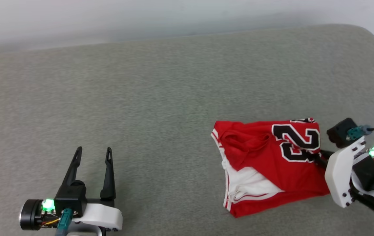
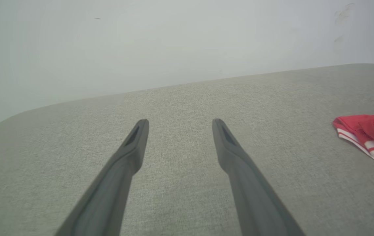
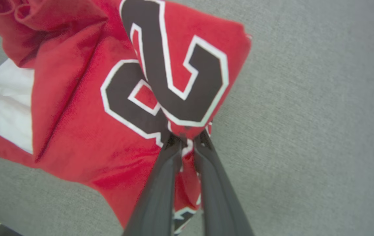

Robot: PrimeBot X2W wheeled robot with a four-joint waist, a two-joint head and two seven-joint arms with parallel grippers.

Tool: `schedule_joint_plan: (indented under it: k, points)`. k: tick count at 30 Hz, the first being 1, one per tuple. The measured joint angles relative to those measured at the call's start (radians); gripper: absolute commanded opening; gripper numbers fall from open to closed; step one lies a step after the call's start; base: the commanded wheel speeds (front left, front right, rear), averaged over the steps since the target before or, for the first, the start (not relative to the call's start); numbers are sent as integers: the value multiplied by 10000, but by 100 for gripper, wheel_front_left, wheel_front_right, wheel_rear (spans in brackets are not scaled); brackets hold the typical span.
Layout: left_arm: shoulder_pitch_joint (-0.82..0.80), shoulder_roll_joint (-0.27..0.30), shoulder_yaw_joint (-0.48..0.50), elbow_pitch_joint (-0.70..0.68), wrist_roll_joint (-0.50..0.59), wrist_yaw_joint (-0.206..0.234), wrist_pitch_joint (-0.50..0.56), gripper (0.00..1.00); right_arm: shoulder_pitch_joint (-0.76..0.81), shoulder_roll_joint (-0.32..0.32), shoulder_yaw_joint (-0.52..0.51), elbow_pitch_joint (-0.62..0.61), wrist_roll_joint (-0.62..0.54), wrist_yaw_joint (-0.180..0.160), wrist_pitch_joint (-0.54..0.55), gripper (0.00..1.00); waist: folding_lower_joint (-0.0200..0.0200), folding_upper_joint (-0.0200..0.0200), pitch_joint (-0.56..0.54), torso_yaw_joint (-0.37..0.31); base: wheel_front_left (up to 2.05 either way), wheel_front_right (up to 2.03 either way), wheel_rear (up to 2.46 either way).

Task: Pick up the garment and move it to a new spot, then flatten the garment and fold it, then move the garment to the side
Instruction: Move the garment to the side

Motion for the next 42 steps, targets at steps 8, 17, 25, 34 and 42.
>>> schedule_joint_plan:
  k: [8,17,25,34,42]
  points:
    - [-197,96,194,-199,73,98,0,100,-428,-132,-556,171,-234,0,-382,0,0,0,411,-826,0,0,0]
    - [-709,447,382,-625,90,58,0,100,-1399,-104,-1914,823,-644,2,-731,0,0,0,1366,-1051,0,0,0]
    - [-1437,748,495,-1106,142,10,2,100,-2514,-449,-3850,1695,-1227,0,-593,0,1,0,2649,-895,0,0,0]
    - [-1822,892,491,-1747,180,59,-2,100,-3095,-694,-6004,2583,-2115,2,-290,0,1,0,3833,-664,0,0,0]
    - [-1861,947,470,-2013,198,153,-13,100,-3320,-232,-7181,3185,-2811,0,-272,0,0,0,4213,-550,0,0,0]
